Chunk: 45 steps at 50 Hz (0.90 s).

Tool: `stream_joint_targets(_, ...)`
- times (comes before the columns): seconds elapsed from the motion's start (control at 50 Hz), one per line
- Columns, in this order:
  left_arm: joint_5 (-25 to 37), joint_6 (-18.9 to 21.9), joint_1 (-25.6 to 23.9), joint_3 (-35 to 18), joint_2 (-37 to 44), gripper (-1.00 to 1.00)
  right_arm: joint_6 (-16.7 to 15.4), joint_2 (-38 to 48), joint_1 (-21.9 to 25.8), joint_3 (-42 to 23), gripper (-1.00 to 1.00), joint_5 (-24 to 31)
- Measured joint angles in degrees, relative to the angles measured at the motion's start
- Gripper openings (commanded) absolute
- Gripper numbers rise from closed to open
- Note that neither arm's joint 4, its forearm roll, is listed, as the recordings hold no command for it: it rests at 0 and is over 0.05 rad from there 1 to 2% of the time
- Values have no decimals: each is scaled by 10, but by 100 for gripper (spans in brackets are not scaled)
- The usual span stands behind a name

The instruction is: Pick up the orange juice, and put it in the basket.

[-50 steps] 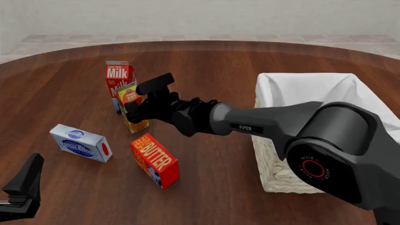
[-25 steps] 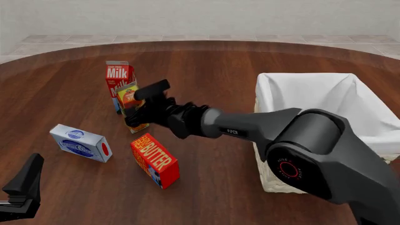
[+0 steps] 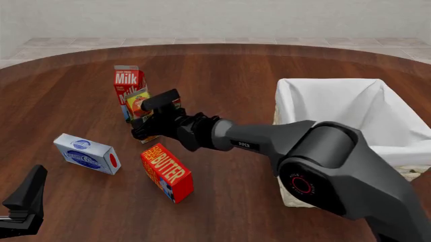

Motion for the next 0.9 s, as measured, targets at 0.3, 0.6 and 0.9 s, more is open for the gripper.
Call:
stream_joint_targets(0.3,0,0,0,0,0,100,1,15,-2,-19,100,10)
stream_joint_targets(0.6,0,0,0,0,0,100,3,36,-1,-46,100,21)
stream_joint_targets(0.9,0,0,0,0,0,100,5,54,-2,-73,100,36)
